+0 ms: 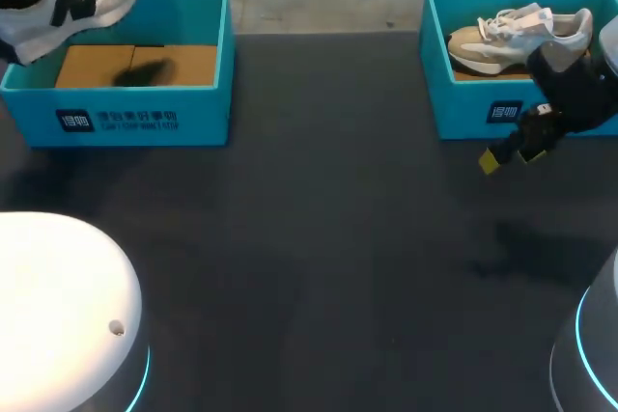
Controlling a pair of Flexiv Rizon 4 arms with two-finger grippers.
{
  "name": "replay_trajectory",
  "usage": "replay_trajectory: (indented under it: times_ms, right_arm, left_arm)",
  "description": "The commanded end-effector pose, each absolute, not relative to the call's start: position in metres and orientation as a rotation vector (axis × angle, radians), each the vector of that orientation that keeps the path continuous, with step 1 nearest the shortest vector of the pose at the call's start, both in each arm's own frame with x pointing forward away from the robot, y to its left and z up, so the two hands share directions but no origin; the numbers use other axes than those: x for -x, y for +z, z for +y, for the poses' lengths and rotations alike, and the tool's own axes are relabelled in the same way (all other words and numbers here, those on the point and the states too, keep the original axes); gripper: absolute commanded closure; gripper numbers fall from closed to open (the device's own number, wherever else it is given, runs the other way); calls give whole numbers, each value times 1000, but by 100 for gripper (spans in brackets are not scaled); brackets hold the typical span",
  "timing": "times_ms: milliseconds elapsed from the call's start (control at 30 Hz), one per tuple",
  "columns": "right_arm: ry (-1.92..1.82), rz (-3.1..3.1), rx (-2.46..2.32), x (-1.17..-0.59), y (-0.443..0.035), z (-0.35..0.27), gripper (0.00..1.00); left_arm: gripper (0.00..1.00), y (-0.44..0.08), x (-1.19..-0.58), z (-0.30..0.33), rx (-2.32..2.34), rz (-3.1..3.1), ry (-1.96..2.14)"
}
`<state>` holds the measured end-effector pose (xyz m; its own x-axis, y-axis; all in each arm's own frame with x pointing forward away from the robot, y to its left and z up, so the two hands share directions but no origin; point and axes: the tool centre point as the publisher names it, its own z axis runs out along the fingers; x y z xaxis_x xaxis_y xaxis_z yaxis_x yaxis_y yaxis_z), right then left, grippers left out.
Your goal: Take the shoe out of the shoebox, open the shoe tongue, remove and reinsert the insole, then place the shoe into the shoebox
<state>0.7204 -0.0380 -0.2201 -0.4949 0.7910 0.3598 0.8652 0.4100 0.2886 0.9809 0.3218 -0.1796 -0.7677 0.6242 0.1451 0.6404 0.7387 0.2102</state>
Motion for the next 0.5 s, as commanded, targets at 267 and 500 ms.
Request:
replay_trajectory:
  times_ms: [267, 500]
  right_arm:
    - [-661, -2494, 1480, -721, -221, -38, 0]
    - [-661, -2494, 1480, -721, -221, -38, 0]
  left_arm:
    - [100, -164, -987, 334, 1617, -2508, -299]
    - [100, -164, -987, 334, 1617, -2508, -299]
